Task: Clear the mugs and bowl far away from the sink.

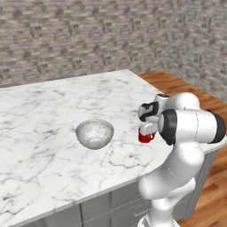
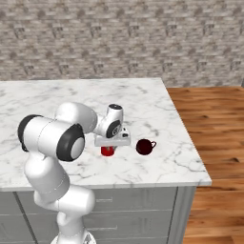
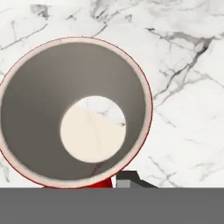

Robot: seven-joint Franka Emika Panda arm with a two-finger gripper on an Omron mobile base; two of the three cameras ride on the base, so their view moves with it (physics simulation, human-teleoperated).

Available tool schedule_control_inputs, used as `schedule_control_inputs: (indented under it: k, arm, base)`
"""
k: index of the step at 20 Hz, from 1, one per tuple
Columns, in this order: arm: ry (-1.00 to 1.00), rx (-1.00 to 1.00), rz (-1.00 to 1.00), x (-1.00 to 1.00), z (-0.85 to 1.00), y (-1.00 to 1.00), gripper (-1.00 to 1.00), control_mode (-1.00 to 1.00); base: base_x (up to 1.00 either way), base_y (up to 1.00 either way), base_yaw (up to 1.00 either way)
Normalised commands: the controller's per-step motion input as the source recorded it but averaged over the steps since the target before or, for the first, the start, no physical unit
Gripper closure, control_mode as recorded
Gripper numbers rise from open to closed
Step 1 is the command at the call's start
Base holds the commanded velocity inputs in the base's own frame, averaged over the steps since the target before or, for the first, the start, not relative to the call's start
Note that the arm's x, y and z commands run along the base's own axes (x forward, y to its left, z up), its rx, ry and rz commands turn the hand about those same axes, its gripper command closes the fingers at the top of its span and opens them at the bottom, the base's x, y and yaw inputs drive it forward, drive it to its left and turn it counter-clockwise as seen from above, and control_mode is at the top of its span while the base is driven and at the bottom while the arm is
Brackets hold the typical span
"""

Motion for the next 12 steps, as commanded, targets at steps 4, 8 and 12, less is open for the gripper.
schedule_control_inputs:
  k: [4,8,12]
  arm:
    - [-0.01,0.00,0.00,0.08,-0.22,0.00,-1.00,-1.00]
    - [0.00,0.02,0.00,-0.01,0.02,-0.01,-1.00,-1.00]
    - [-0.02,0.03,0.00,-0.22,0.27,0.00,-1.00,-1.00]
  base:
    - [0.00,0.00,0.00]
    - [0.00,0.00,0.00]
    - [0.00,0.00,0.00]
